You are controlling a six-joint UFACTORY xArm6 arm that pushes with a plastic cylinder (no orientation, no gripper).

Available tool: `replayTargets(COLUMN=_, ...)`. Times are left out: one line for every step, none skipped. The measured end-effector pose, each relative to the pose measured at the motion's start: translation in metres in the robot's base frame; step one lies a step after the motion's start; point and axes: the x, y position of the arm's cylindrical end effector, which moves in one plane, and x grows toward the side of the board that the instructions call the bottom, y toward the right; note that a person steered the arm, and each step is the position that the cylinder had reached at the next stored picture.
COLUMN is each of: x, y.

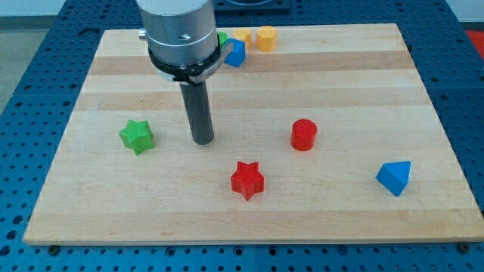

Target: Push the green star to the center

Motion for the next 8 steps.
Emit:
replayTargets(x=0.011, y=0.0)
replayTargets(x=0.027, y=-0.001)
replayTargets(x=0.041, y=-0.016)
replayTargets(x=0.048, y=-0.05)
replayTargets(x=0.048, y=-0.07)
replayTargets(x=0.048, y=-0.095)
replayTargets(x=0.048, y=-0.111)
replayTargets(x=0.049, y=-0.113)
